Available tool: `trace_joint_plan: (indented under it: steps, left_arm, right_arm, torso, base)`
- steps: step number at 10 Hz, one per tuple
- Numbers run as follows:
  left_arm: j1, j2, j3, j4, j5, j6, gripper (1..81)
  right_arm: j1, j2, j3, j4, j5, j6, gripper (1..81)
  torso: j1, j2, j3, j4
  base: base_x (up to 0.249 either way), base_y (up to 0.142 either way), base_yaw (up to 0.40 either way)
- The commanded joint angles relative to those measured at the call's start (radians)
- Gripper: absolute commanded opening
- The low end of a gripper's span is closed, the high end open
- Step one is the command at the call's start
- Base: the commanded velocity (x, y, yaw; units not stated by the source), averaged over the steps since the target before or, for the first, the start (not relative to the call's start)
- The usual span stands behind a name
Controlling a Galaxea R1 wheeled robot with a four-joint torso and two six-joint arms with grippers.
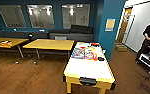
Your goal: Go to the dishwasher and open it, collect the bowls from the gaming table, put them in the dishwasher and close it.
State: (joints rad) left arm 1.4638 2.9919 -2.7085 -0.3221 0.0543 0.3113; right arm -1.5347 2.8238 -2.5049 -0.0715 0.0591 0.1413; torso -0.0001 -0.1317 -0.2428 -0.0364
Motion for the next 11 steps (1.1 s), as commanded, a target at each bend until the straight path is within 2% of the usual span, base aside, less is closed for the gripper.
trace_joint_plan:
  steps: [1, 11]
  left_arm:
    - [-0.038, 0.0, -0.001, 0.003, 0.068, 0.005, 1.0]
    - [-0.046, -0.005, -0.005, -0.008, 0.067, -0.009, 1.0]
  right_arm:
    - [0.034, -0.021, 0.002, -0.005, -0.055, -0.003, 1.0]
    - [0.035, -0.018, -0.001, 0.004, -0.053, -0.003, 1.0]
  torso:
    - [0.0, 0.0, 0.0, 0.0]
    - [0.0, 0.0, 0.0, 0.0]
  base:
    - [0.0, 0.0, -0.225]
    - [0.0, 0.0, -0.374]
